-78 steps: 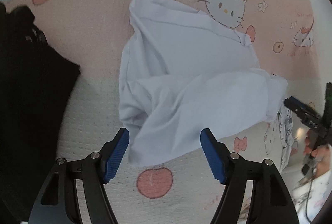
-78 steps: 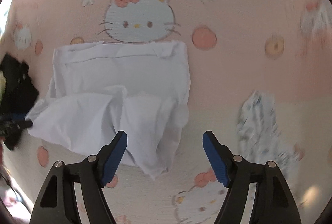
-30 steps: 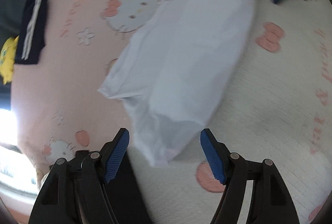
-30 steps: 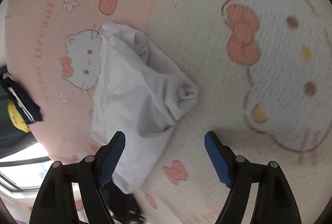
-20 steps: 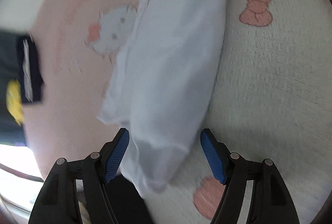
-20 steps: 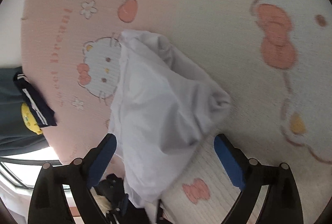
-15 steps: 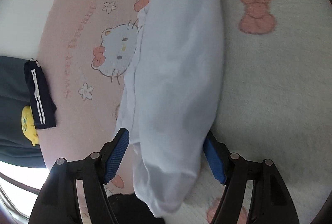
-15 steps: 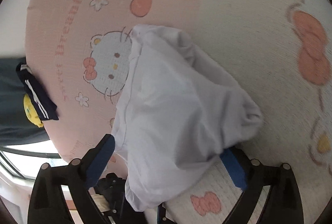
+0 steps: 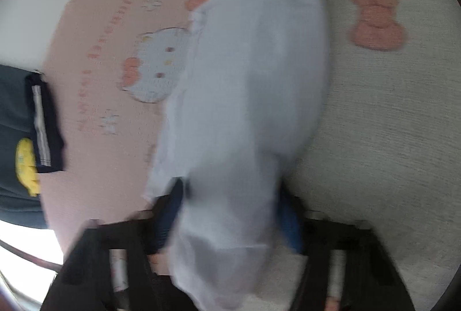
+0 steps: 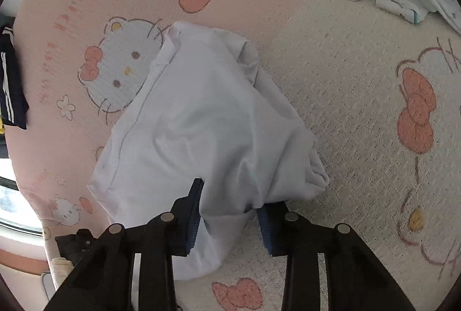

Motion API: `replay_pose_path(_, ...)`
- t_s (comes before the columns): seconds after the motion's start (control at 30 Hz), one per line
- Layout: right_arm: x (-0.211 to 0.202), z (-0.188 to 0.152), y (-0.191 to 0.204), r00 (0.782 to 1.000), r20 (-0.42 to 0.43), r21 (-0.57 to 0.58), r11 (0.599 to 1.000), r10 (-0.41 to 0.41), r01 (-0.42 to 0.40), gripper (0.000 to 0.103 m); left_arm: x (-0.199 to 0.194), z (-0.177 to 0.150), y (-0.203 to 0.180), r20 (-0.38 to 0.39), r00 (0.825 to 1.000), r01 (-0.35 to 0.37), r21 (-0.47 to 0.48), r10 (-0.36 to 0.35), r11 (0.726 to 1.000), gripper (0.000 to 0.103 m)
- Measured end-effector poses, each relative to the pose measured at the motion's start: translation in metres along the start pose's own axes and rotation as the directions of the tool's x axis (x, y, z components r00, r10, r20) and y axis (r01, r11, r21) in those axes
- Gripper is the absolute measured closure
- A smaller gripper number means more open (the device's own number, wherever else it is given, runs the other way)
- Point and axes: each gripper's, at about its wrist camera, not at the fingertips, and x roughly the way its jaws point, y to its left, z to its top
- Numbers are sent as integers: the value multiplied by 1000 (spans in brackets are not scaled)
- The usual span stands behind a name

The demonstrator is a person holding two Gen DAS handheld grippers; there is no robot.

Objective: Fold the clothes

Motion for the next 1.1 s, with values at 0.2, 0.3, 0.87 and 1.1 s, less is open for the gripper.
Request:
replay_pose_path(0.2,6,6,19,998,-13,-79,995,-58,57,78,-9,-3,7,-14,996,86,-45,-87,995,83)
replay_pose_path(0.3,-8,0,11,999,-19,-82,996,-42,41,84,-18,-5,19,-32,987,154,-93,-157,984,85)
replay_pose_path(0.87,-90,-128,-12,991,5,-88,987,-131,131,85,-113,-67,-3,-25,960,271,-147,-278,951,87)
replay_pose_path(1.1,-100,-186,-28,995,-7,-68,993,-97,96,85,-155,-106,-15,-22,965,255,-184,-263,949,87)
